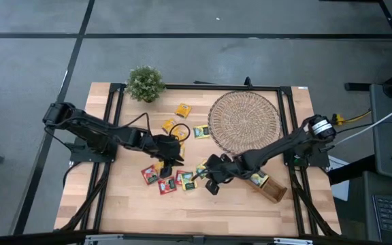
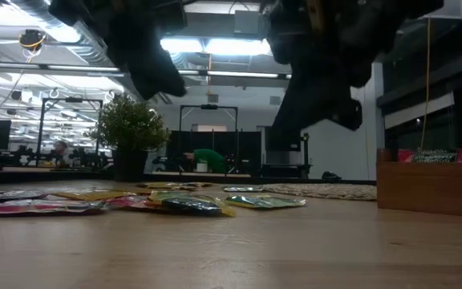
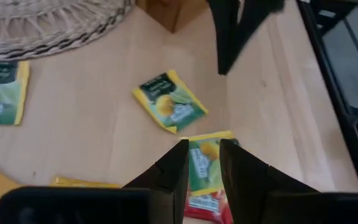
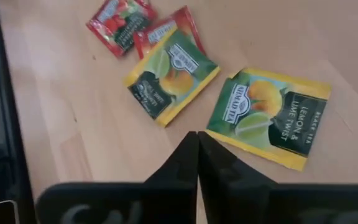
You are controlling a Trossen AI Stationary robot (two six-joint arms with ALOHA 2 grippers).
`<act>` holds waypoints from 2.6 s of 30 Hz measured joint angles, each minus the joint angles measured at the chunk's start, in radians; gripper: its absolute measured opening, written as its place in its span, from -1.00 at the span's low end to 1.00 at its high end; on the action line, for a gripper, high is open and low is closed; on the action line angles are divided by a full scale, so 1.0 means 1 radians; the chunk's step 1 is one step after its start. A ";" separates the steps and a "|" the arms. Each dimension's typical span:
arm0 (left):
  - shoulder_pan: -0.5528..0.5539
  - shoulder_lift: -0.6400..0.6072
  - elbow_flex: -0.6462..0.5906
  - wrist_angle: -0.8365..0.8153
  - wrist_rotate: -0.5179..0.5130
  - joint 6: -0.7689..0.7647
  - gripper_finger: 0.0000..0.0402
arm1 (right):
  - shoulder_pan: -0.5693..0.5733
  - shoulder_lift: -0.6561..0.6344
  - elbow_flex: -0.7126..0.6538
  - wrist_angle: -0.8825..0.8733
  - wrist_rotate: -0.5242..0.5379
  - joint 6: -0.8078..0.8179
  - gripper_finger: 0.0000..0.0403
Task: Pick & Place Tea
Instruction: Put the middle yellow tea bag into the middle slot of the wooden organizer
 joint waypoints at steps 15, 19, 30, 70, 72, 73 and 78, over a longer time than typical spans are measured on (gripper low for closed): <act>0.025 0.136 0.000 0.242 -0.035 -0.026 -0.70 | -0.029 -0.022 0.000 -0.036 -0.028 -0.116 -0.98; 0.028 0.163 0.000 0.257 -0.029 0.001 -0.69 | -0.027 -0.022 0.000 -0.048 -0.038 -0.091 -0.98; 0.032 0.224 0.000 0.265 0.023 0.116 -0.73 | -0.043 -0.022 0.000 -0.129 0.004 -0.032 -0.98; 0.038 0.546 0.086 0.339 0.051 0.069 -0.99 | -0.056 -0.022 0.000 -0.214 -0.079 0.121 -0.50; 0.038 0.546 0.086 0.337 0.051 0.069 -0.99 | -0.056 -0.022 0.000 -0.215 -0.079 0.126 -0.50; 0.038 0.546 0.086 0.336 0.050 0.069 -0.99 | -0.056 -0.022 0.000 -0.218 -0.079 0.143 -0.50; 0.037 0.547 0.085 0.335 0.048 0.070 -0.99 | -0.067 -0.021 -0.008 -0.254 -0.083 0.259 -0.50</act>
